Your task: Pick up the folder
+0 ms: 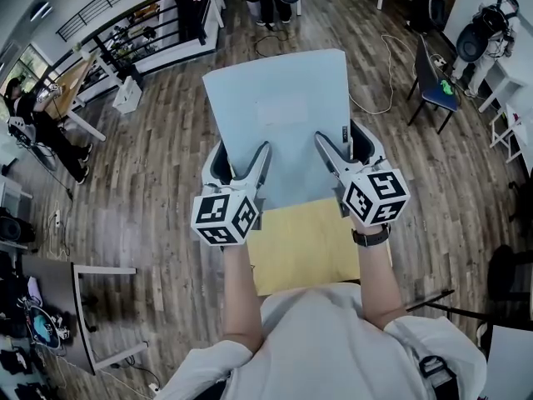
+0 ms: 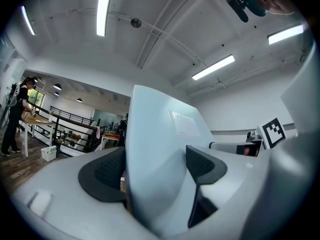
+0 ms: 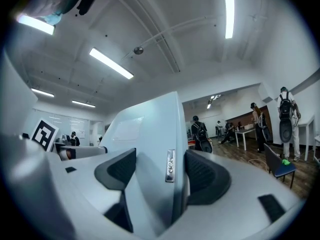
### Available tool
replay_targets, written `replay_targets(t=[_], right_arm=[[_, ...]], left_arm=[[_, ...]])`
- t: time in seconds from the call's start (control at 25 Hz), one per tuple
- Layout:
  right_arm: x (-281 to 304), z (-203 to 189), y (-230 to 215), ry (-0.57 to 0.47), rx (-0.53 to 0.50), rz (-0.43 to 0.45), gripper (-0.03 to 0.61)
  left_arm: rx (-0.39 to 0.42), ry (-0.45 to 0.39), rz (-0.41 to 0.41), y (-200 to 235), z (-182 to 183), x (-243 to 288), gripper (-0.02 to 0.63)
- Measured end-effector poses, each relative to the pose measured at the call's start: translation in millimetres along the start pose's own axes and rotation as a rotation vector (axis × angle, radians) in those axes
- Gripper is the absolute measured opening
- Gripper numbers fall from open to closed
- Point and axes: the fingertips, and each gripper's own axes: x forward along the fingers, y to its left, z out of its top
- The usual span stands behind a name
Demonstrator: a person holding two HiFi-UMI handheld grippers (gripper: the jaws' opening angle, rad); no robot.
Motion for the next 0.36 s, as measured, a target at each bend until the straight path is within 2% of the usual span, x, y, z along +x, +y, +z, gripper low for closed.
replay_targets(t=[0.36], right_arm=[[-0.6,0.8,-10.3,0.013,0.001,-0.011,0.308]], left_arm=[[-0.007,0.01,-0.009,-5.8,-1.4,9.2,0.367]])
